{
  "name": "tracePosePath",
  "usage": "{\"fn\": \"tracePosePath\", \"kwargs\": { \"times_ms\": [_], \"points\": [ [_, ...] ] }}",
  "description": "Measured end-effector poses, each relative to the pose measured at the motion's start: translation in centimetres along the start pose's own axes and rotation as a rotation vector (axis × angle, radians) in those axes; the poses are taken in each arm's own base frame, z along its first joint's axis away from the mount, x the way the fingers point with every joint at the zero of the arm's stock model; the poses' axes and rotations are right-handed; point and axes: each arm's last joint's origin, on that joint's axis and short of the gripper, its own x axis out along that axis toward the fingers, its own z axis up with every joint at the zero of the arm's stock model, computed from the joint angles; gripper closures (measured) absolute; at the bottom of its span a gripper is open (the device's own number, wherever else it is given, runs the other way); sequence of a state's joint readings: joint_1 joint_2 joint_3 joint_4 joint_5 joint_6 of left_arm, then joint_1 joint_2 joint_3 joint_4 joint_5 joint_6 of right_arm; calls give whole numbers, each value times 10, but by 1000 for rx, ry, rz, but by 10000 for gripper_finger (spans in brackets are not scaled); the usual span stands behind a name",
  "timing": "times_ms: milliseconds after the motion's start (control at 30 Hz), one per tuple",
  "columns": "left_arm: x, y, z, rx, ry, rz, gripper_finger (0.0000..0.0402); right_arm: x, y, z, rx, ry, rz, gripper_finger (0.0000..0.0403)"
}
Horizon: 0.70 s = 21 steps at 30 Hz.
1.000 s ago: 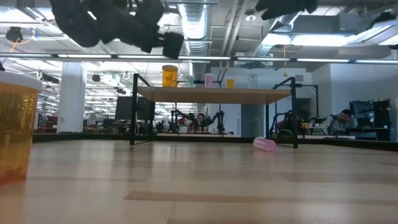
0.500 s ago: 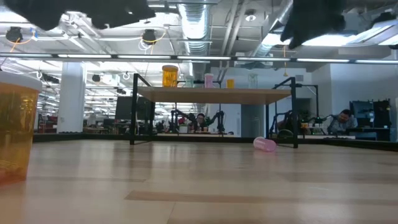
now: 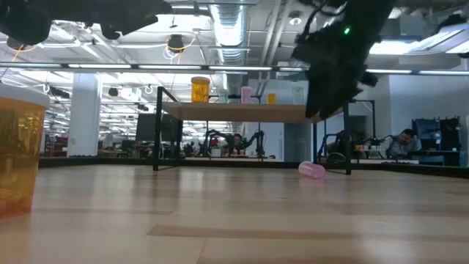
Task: Pick and place medicine bottles onto shelf by color
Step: Put the pink small pill bottle on the shelf
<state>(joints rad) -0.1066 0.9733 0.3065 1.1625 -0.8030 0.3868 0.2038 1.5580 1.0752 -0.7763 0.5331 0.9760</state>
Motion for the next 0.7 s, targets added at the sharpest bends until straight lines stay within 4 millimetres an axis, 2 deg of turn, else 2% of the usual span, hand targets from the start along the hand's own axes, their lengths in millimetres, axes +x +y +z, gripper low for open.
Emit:
{"fn": "tracePosePath", "kwargs": {
  "times_ms": [167,433,700],
  "points": [
    [0,-1,-1,29,4,-4,113,22,9,-1,-29,41,4,179],
    [0,-1,-2,38,13,-10,113,47,7,-12,25,50,6,179],
    [0,-1,-3,43,19,-12,113,52,-29,-35,139,2,56,179]
  ]
}}
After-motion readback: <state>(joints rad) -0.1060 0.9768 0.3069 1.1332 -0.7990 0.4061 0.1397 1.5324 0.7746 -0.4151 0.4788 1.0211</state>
